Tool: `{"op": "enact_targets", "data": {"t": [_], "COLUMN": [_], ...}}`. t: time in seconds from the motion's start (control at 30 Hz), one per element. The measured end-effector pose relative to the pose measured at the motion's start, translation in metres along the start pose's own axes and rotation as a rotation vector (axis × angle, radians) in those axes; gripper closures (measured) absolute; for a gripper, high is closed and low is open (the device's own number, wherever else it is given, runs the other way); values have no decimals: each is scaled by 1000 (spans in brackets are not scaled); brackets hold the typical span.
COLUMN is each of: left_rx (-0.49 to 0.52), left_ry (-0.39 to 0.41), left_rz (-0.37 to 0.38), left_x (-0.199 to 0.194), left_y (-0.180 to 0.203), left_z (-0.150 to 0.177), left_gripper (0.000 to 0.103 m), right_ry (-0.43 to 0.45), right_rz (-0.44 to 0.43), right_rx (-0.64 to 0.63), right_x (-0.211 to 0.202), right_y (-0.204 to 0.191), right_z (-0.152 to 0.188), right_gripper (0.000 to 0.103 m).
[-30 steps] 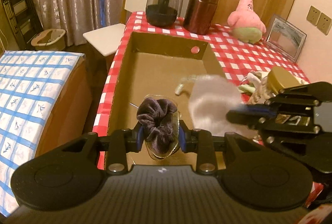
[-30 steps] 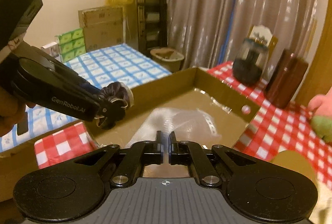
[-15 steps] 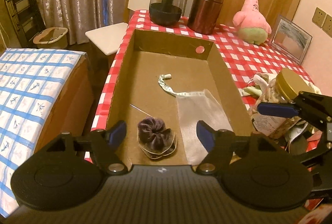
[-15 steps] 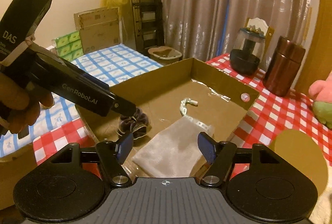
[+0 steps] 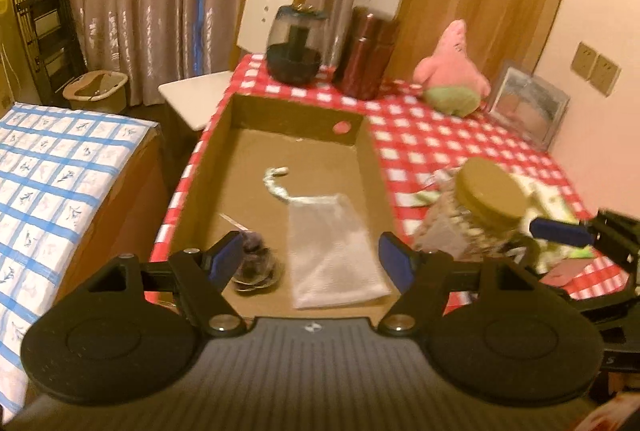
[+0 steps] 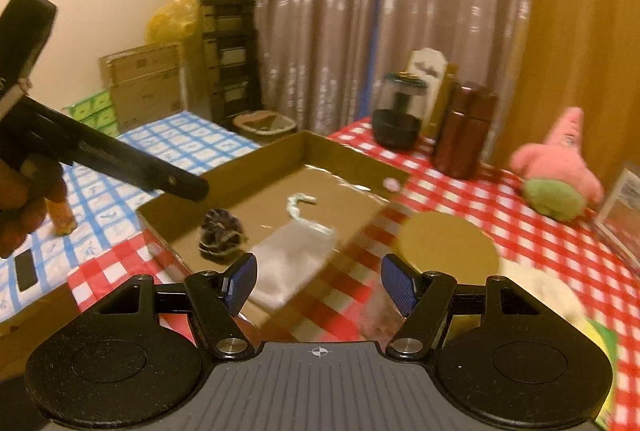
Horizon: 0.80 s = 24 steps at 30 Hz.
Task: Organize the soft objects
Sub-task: 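Move both grippers back toward the cream towel and black cloth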
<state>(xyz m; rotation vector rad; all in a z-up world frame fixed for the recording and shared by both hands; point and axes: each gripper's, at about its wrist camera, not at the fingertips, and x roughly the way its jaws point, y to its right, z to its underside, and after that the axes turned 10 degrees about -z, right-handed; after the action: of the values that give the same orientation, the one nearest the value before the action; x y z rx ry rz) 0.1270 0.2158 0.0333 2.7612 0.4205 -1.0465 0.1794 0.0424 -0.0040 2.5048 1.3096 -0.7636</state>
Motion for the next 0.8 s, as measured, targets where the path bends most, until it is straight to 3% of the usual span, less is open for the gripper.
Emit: {"op": "enact_targets", "data": {"t": [0.4, 0.8], "left_rx": [18, 135], "left_ry": [17, -16], "left_rz": [85, 142], "left_x": [-39, -33], "left_y": [66, 128], "left_z": [16, 35], "left_gripper": [31, 31], "right_ry": [30, 34], "right_rz": [199, 256], "right_rx": [167, 224], "right_x": [-97, -132], "right_y": [42, 76], "right_z": [37, 52], "right_gripper": [34, 34]}}
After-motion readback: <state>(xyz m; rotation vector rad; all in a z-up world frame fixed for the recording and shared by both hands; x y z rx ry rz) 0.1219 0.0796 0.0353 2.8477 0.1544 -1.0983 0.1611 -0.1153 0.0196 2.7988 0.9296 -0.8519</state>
